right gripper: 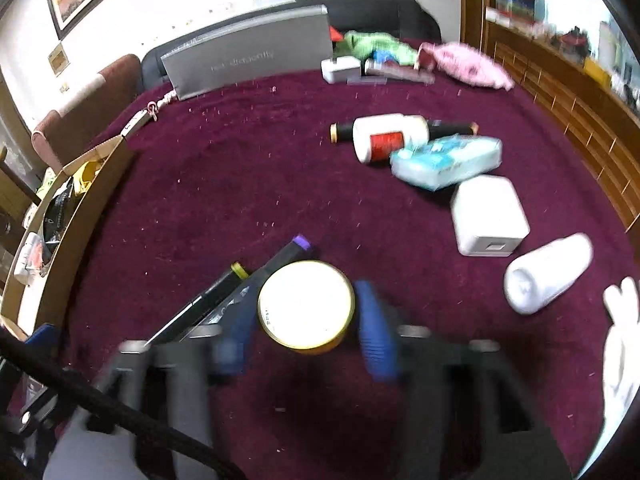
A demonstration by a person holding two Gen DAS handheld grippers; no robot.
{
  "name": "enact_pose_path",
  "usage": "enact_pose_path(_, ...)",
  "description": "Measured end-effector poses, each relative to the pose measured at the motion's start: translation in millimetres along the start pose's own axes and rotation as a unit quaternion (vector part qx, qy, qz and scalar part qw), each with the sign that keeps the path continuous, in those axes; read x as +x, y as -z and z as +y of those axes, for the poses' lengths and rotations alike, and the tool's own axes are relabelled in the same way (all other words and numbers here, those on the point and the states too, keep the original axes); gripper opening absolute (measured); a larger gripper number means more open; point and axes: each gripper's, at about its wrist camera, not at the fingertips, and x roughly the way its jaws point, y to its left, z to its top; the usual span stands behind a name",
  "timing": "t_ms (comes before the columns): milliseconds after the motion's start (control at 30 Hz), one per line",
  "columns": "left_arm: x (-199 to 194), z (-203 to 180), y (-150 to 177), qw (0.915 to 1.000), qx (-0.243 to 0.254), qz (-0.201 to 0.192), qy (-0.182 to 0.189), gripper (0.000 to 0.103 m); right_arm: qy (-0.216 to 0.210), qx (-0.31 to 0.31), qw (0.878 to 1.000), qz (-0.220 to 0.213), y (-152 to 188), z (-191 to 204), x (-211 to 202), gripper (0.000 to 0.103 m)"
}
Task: Organize objects
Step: 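Grasp the yellow- and purple-capped markers with the left gripper while the right grasps the yellow tin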
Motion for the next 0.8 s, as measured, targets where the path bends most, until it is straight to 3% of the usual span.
enact_pose_path(200, 18.0, -6.4, -9.2, 0.9993, 0.026, 0.015, -0.024, 0.08, -0.005, 0.032, 0.999, -0.023, 3.0, -18.7, -10.0, 0.038)
enact_pose_path(433, 48.3, -20.7, -10.2, 0.9951, 0.073, 0.045, -0.048, 0.079, -0.053, 0.073, 0.995, -0.039, 6.1, -39.4, -12.6, 0.038)
enact_pose_path(500, 54.8, -24.4, -10.8, 0.9937, 0.086, 0.052, -0.051, 0.074, -0.055, 0.07, 0.995, -0.038, 6.3, -37.7, -11.6, 0.039)
enact_pose_path(567, 60.7, -26.2, -13.4, 0.9928, 0.091, 0.062, -0.047, 0.056, -0.056, 0.069, 0.995, -0.038, 6.3, -37.1, -11.6, 0.039)
enact_pose_path(600, 62.0, -25.8, -14.6, 0.9929, 0.09, 0.066, -0.042, 0.053, -0.058, 0.069, 0.995, -0.038, 6.8, -37.1, -11.9, 0.039)
enact_pose_path(800, 76.4, -31.3, -24.1, 0.9902, 0.106, 0.084, -0.036, 0.051, -0.071, 0.076, 0.994, -0.029, 8.7, -38.6, -9.2, 0.041)
